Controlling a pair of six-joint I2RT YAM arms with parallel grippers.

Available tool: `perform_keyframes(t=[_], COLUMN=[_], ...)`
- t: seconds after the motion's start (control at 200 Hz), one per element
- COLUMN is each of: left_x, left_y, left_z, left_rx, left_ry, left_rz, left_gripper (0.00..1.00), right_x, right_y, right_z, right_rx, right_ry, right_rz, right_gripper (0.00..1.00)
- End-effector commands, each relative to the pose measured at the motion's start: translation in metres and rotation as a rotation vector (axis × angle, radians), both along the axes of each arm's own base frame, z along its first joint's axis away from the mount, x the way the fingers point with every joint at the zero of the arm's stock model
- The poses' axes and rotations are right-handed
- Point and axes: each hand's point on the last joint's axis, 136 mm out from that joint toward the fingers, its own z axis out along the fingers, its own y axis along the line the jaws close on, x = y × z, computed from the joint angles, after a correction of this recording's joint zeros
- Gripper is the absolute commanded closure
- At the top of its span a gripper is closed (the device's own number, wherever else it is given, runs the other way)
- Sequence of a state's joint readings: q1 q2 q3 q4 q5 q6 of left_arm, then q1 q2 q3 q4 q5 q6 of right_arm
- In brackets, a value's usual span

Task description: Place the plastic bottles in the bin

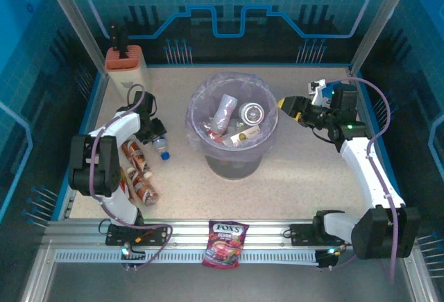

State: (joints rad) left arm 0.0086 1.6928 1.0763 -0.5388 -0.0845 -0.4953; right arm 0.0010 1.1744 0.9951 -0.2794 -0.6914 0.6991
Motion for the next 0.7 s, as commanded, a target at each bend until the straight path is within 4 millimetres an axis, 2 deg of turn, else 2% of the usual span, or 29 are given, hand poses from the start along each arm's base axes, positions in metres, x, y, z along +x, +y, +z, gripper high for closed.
perform_keyframes(t=[0.0, 0.1, 0.18, 0.36, 0.465, 0.565, 0.625, 0.695], left_x=[0.008, 0.010, 0.010, 0.014, 0.013, 0.005, -0.003, -0.012], left_y=[-0.001, -0.004, -0.009, -0.037, -0.065, -0.103, -0.129, -0.162], left_z=[0.039, 0.074, 0.111, 0.217, 0.274, 0.322, 0.345, 0.360], left_rx=[-0.015, -0.023, -0.031, -0.016, -0.040, -0.071, -0.101, -0.157], left_ry=[-0.086, -0.163, -0.243, -0.490, -0.595, -0.693, -0.740, -0.766], left_rz=[-0.010, -0.027, -0.047, -0.168, -0.261, -0.373, -0.451, -0.541], left_gripper=[0.55, 0.55, 0.55, 0.56, 0.56, 0.58, 0.59, 0.61], right_x=[-0.005, -0.005, -0.005, -0.006, -0.006, -0.007, -0.007, -0.008], right_y=[0.003, 0.003, 0.002, 0.001, 0.001, 0.001, 0.001, 0.001], right_z=[0.008, 0.010, 0.009, 0.007, 0.007, 0.008, 0.008, 0.008], right_rx=[0.000, -0.001, -0.003, -0.013, -0.008, -0.002, -0.006, -0.010], right_ry=[-0.027, -0.031, -0.028, -0.024, -0.023, -0.026, -0.026, -0.028], right_rz=[0.021, 0.021, 0.020, 0.016, 0.011, 0.009, 0.008, 0.007], right_gripper=[0.41, 0.41, 0.41, 0.41, 0.41, 0.41, 0.41, 0.41])
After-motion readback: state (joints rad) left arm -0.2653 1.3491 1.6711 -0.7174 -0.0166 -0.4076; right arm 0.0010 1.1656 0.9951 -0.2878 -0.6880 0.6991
